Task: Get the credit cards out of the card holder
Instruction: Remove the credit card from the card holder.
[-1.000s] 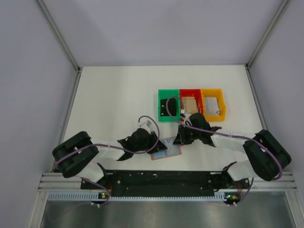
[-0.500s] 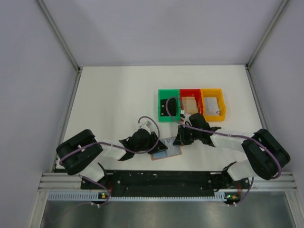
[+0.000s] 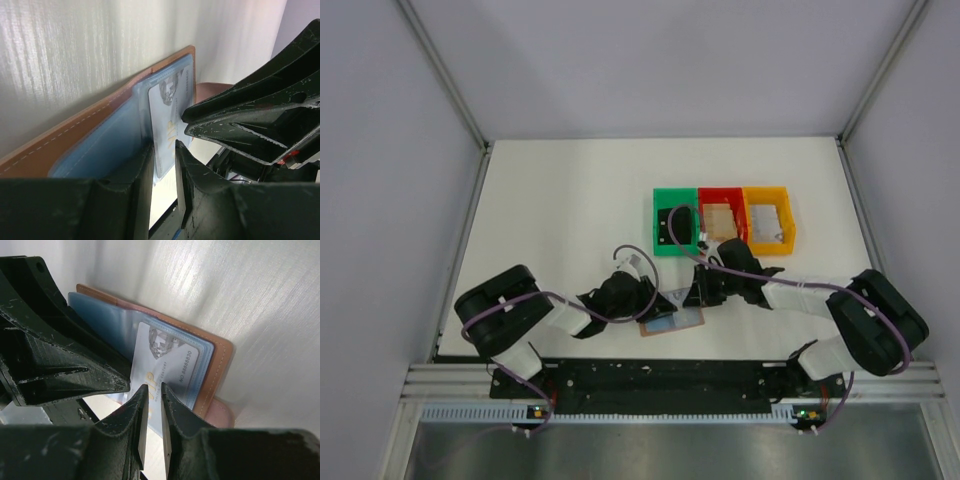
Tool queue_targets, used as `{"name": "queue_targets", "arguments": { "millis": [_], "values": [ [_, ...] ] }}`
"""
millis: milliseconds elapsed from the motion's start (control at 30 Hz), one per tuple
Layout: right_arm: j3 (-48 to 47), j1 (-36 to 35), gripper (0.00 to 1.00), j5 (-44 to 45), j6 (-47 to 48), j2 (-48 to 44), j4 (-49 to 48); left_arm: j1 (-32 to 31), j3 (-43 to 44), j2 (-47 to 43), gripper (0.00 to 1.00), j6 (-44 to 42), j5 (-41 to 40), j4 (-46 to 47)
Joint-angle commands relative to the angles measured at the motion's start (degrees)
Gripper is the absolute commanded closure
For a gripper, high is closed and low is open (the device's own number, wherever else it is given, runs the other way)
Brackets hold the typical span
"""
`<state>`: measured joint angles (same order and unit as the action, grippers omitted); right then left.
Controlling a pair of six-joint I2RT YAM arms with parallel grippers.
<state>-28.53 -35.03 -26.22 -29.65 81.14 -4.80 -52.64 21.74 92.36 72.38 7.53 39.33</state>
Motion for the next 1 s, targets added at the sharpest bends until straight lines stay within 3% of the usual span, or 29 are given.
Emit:
{"name": "queue_targets", "arguments": {
  "millis": [0,267,533,967],
  "values": [
    [0.8,0.5,0.83,0.2,0.4,1.0,0.1,-0.2,-0.8,2.0,0.73,1.2,0.0,7.1],
    [0.9,0.5,0.84,0.5,0.3,0.2,-0.2,-0.2,-2.4,1.4,0.84,1.1,-0.9,8.7],
    [0.1,1.2,0.81,6.8,1.1,-5.6,4.6,-0.2,-3.3,1.9,0.83,2.1,-1.0,8.2],
    [-0.1,1.2,0.82,3.8,1.4,-2.7,3.9,-0.2,-2.6,-0.2,0.76,1.4,-2.6,2.3]
  ]
}}
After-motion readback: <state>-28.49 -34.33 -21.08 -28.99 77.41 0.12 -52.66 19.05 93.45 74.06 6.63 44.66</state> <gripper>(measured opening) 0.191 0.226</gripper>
